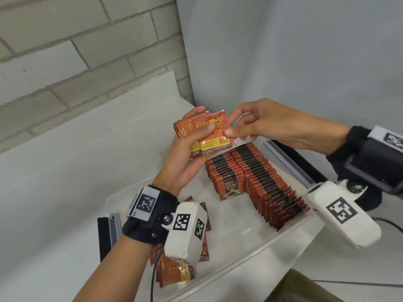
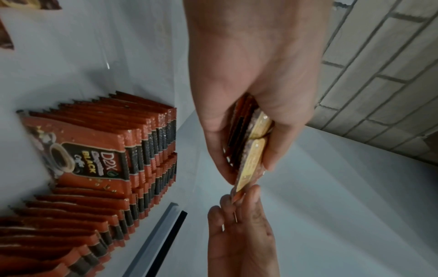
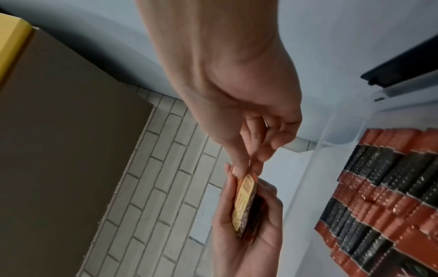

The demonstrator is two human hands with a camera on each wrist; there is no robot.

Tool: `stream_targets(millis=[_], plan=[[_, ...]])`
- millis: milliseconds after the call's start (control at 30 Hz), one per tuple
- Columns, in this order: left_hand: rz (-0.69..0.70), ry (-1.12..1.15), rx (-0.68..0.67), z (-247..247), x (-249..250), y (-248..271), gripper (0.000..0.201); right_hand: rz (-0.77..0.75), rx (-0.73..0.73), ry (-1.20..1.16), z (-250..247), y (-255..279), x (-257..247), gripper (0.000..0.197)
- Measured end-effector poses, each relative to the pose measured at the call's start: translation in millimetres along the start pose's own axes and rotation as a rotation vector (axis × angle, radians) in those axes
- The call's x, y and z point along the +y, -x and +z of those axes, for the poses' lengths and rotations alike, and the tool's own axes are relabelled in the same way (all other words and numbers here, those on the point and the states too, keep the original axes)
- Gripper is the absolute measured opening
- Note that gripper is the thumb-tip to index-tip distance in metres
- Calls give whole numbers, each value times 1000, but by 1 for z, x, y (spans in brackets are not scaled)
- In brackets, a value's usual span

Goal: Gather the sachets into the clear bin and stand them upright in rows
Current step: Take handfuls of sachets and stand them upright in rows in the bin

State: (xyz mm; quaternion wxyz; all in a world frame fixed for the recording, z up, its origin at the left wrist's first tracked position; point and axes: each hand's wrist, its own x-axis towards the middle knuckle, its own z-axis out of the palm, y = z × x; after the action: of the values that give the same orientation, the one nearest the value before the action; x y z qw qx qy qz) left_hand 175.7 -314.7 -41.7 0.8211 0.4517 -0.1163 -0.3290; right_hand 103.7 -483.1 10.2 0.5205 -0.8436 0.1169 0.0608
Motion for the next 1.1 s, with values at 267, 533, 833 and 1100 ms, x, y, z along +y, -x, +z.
stream_targets(millis=[267, 533, 833, 1100], plan=[[-82, -15, 44, 3, 2, 0, 67, -285, 197, -245, 2, 10, -2, 8], [-82, 73, -12, 4, 2, 1, 28, -425, 194, -167, 9, 15, 11, 13], [7, -38, 75, 1, -2, -2, 46, -287, 193, -168, 11, 16, 19, 28], [118, 12, 113, -1, -2, -5, 44, 99, -59, -553, 31, 20, 17, 46]])
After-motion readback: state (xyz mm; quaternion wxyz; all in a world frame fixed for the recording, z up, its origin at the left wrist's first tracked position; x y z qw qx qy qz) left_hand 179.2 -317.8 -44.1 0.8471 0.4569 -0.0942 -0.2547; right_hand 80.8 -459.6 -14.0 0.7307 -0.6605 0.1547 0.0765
